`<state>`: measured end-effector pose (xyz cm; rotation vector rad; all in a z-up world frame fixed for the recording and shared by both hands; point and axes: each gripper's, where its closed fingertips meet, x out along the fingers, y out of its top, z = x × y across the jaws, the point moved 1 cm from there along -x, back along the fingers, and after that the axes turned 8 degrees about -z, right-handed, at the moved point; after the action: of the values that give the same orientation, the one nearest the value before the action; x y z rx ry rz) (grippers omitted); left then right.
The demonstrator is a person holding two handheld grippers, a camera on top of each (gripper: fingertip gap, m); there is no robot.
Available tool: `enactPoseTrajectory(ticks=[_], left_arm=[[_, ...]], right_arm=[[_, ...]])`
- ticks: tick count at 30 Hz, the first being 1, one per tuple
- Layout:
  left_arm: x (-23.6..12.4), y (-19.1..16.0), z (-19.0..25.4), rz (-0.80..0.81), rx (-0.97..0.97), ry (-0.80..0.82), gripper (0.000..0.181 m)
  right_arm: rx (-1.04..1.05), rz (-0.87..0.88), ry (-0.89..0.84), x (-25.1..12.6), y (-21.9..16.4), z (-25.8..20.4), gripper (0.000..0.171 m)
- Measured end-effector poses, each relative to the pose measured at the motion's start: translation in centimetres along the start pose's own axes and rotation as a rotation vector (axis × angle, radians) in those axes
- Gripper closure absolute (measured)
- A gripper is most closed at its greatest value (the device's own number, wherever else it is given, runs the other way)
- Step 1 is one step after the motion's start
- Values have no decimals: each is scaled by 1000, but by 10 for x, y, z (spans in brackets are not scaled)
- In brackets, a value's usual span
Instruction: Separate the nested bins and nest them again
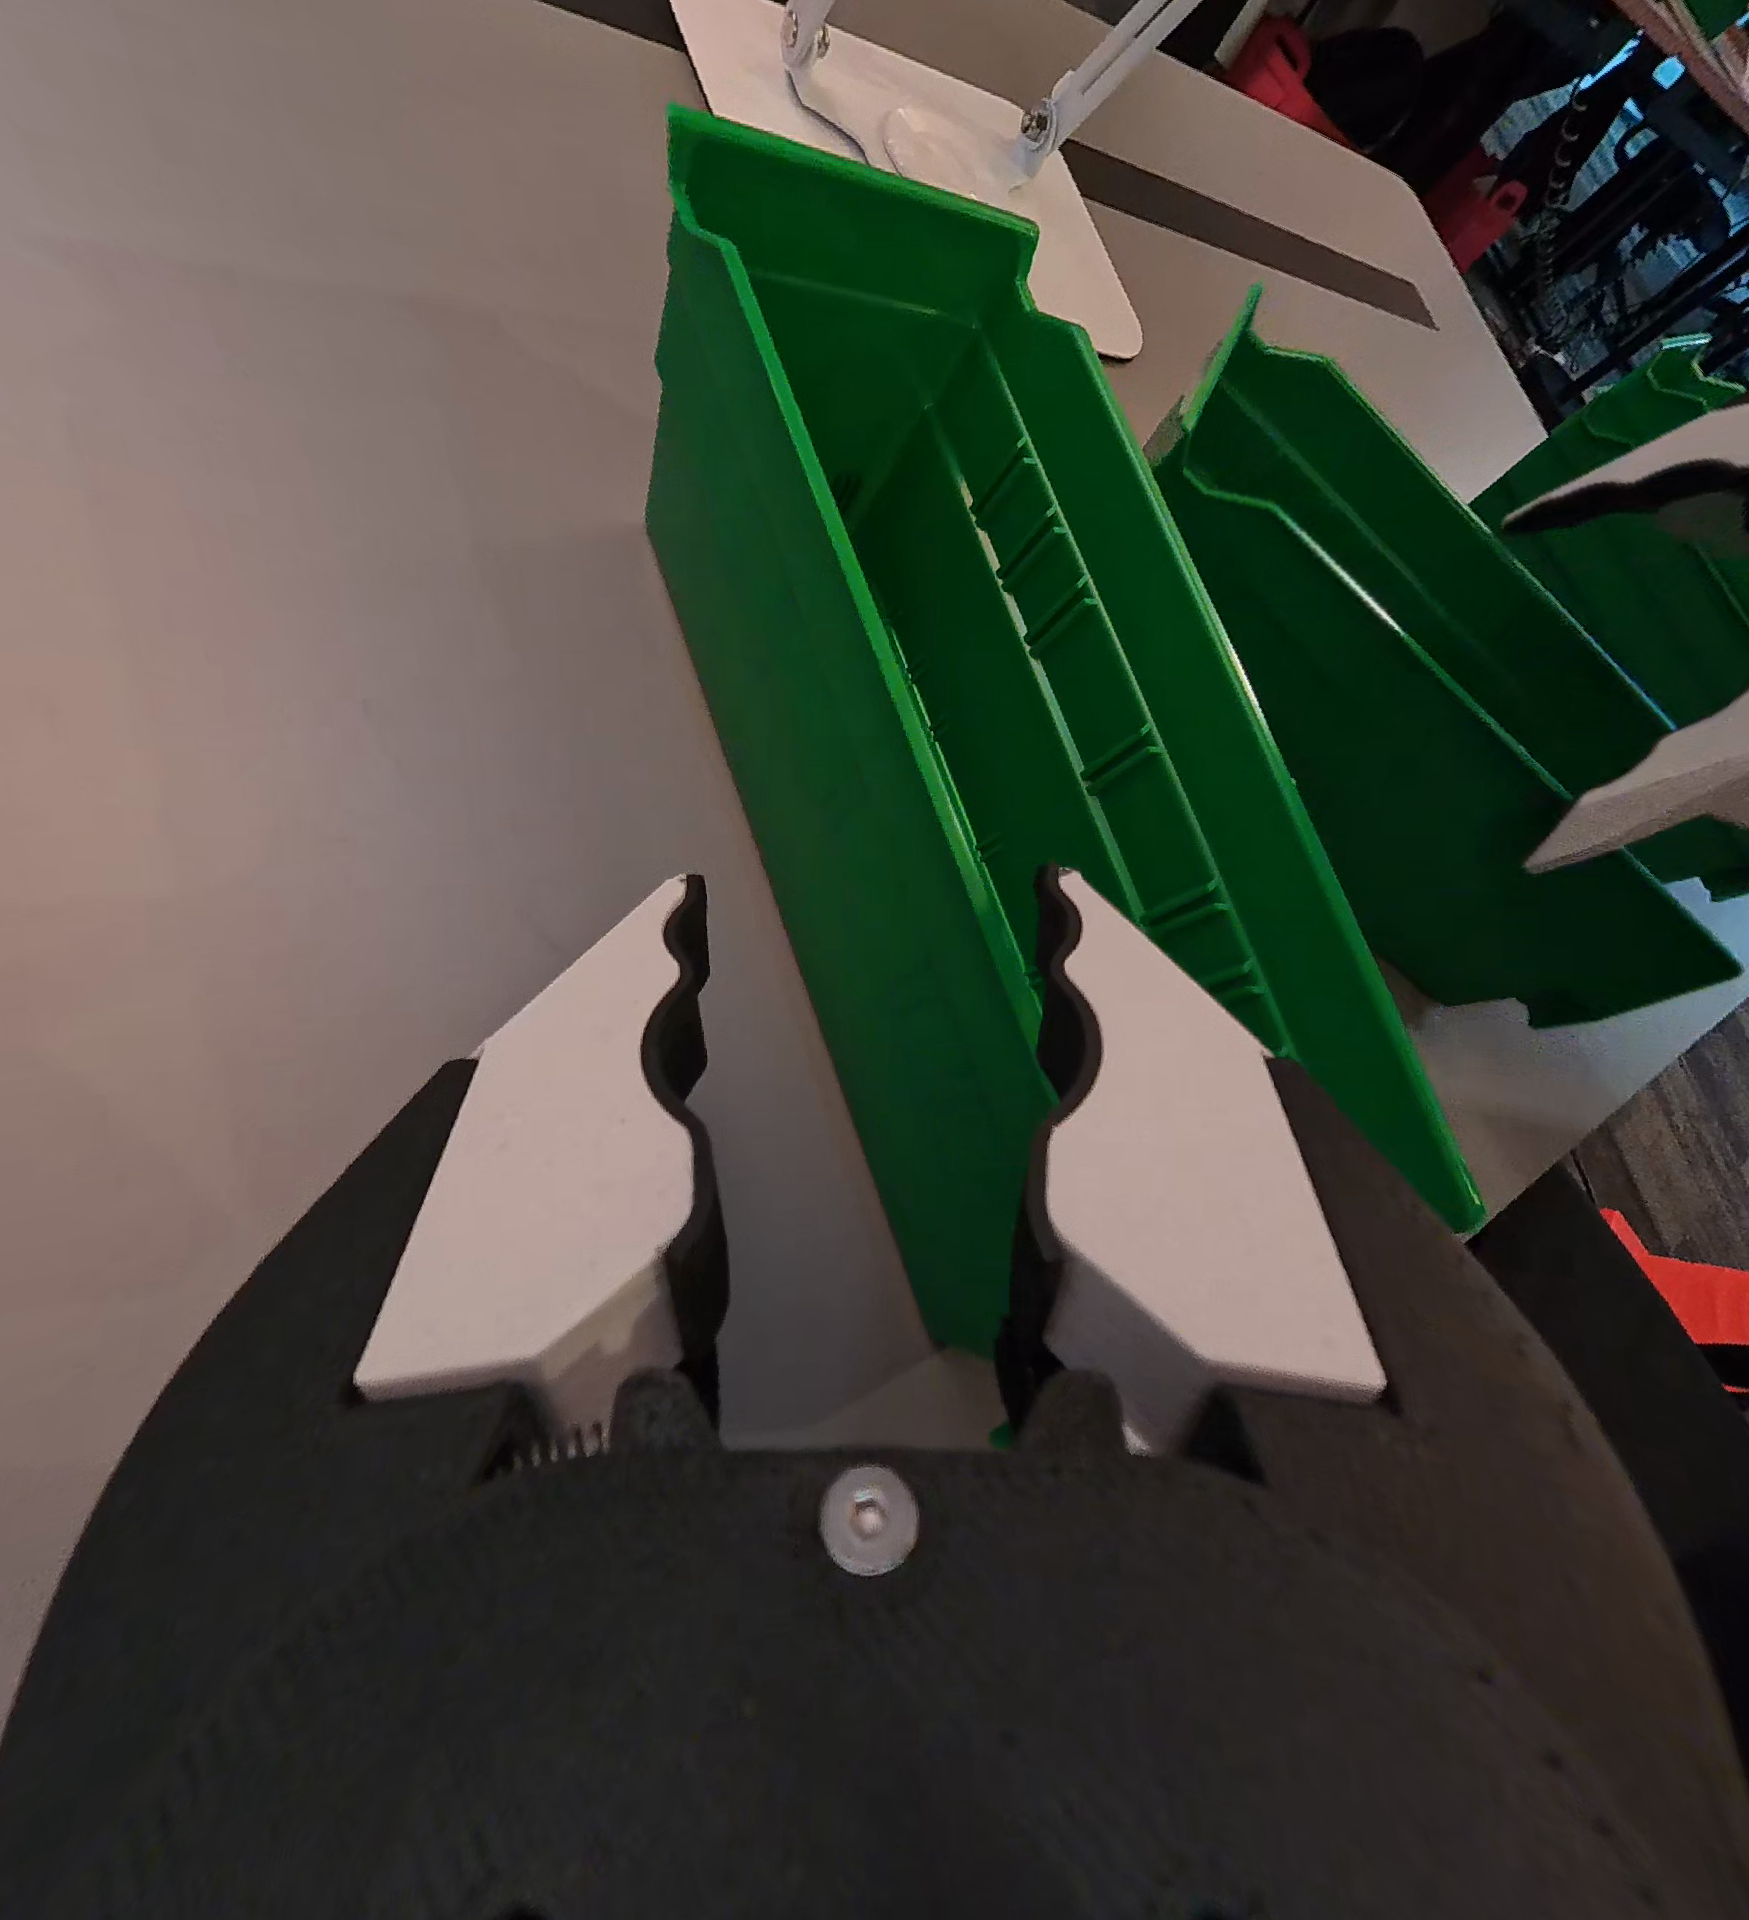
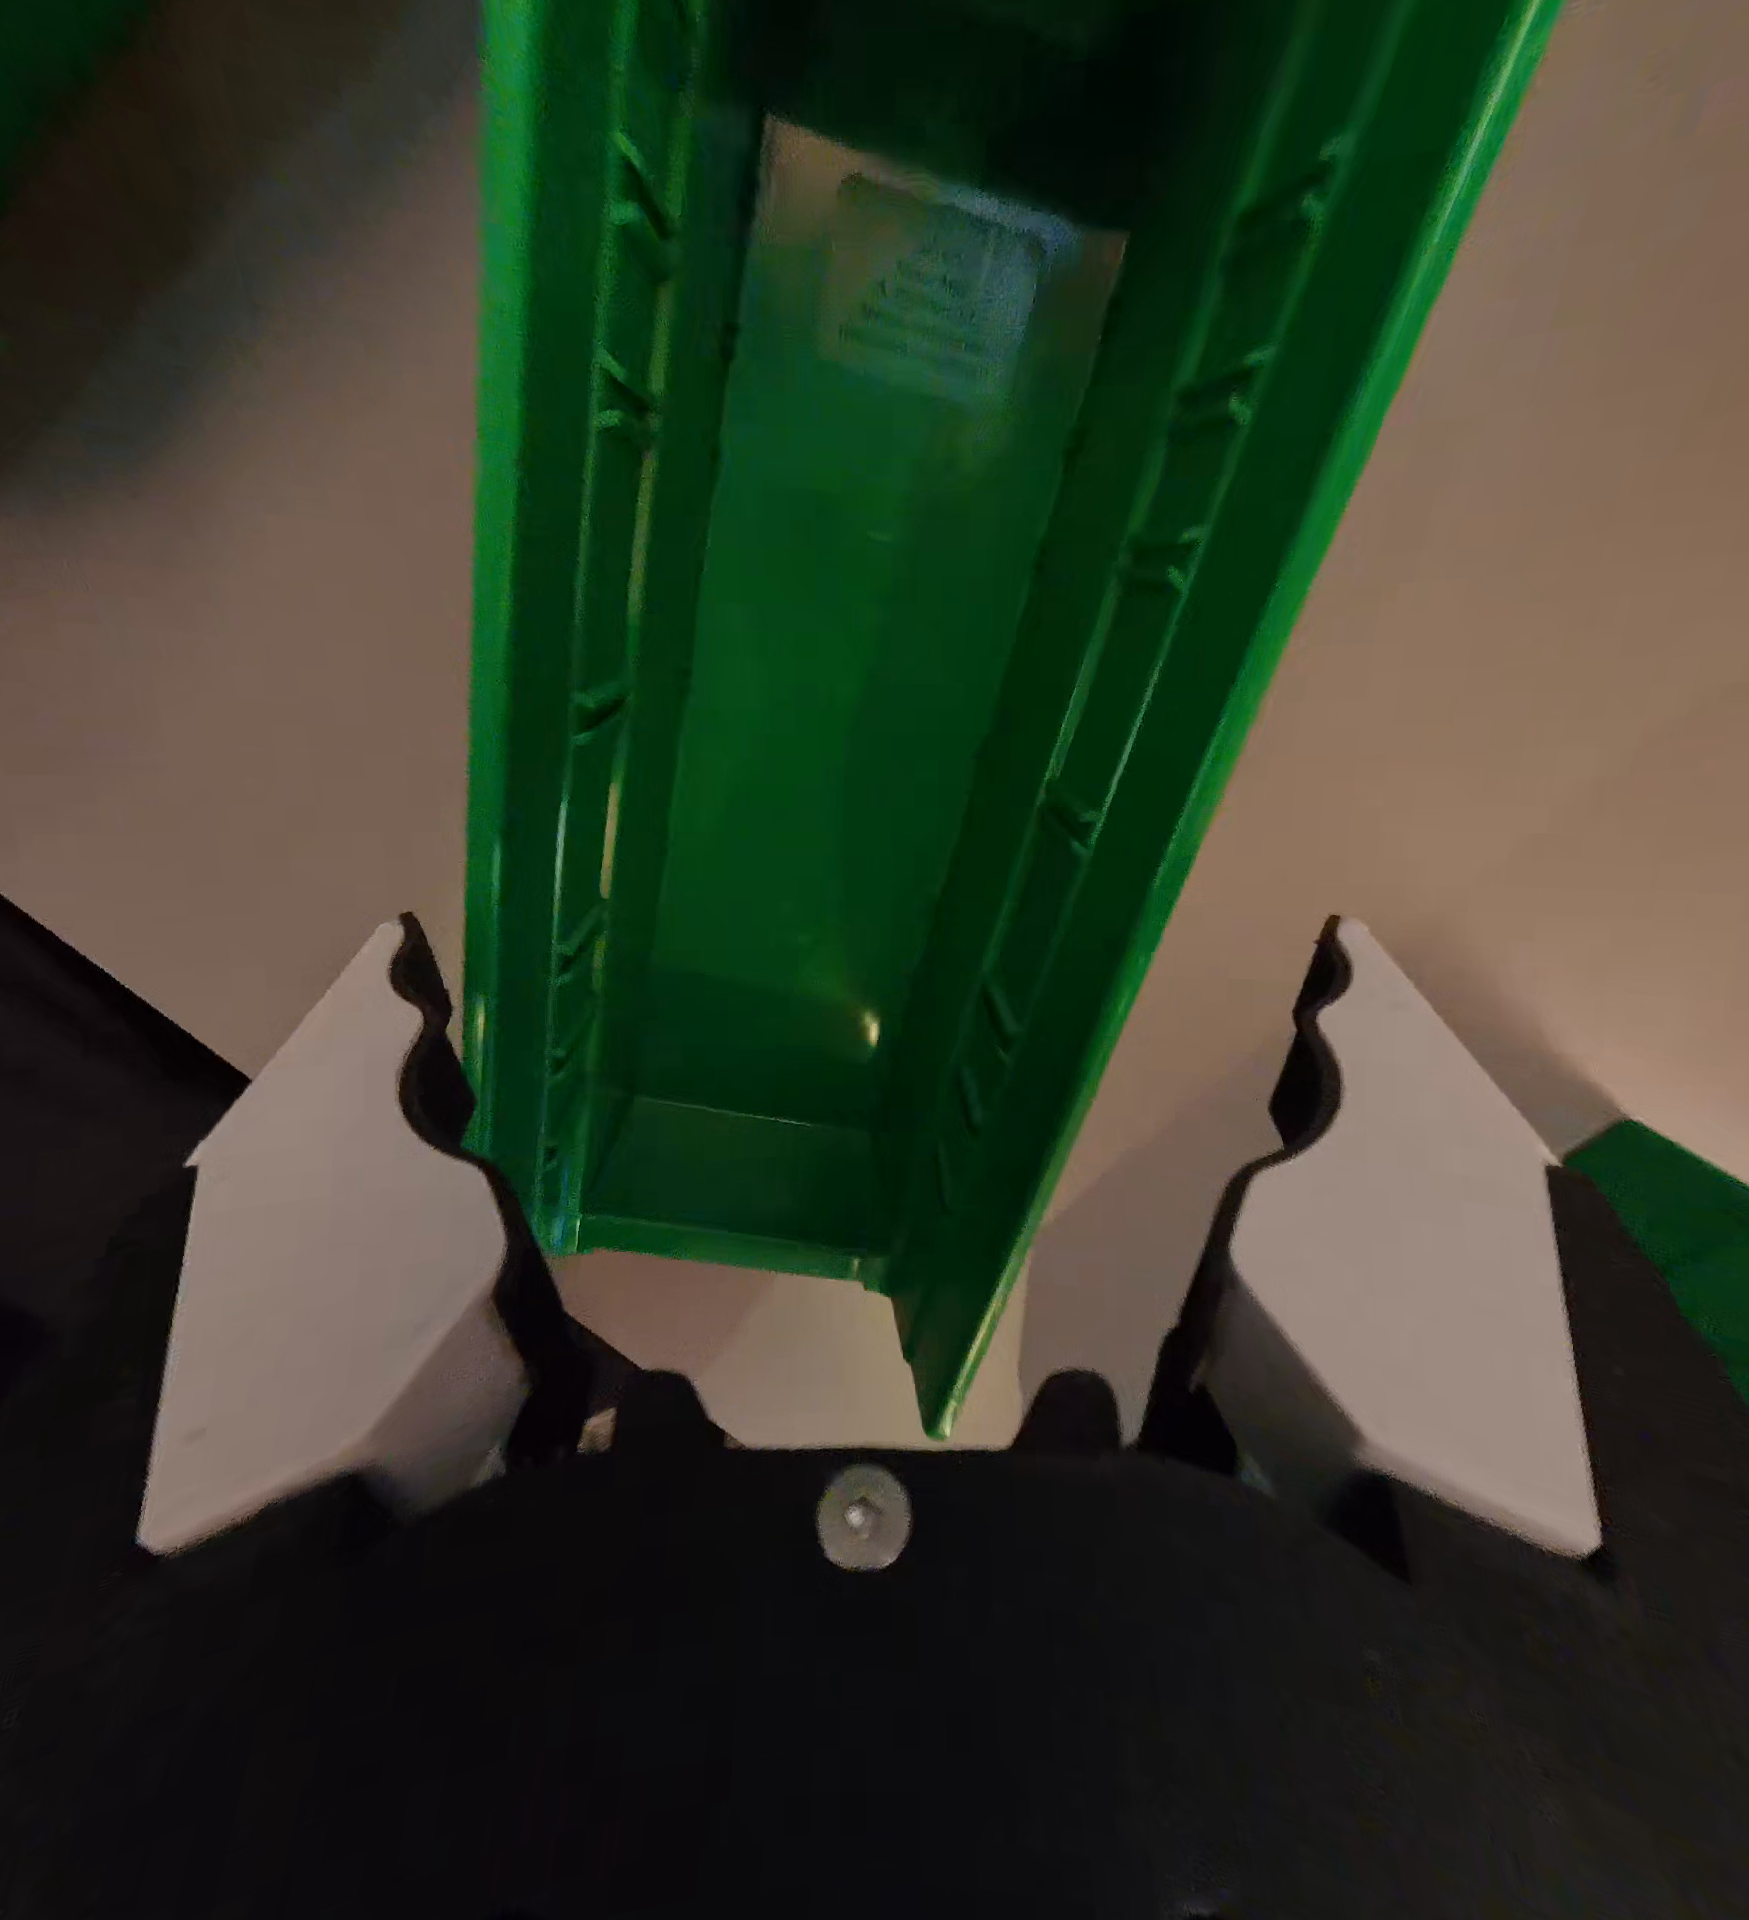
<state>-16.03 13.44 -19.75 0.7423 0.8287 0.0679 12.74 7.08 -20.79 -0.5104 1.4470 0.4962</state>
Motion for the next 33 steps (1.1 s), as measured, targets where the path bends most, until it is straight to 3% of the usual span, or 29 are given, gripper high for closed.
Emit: enactPoseTrajectory(ticks=[5,11,18,22,26,33], left_arm=[[3,-2,1,-12,11,5,119],[4,-3,-1,-20,9,6,119],[3,-3,-3,-18,5,7,119],[3,-4,-3,-19,12,9,119],[2,-2,-2,-10,19,-1,118],[2,-3,-3,-10,14,-7,117]], right_arm=[[3,14,117,24,1,-11,16],[66,62,135,19,9,-8,46],[104,121,130,9,-4,12,59],[141,200,194,-23,-19,32,61],[219,311,220,-84,-51,70,64],[367,338,14,-162,-162,156,62]])
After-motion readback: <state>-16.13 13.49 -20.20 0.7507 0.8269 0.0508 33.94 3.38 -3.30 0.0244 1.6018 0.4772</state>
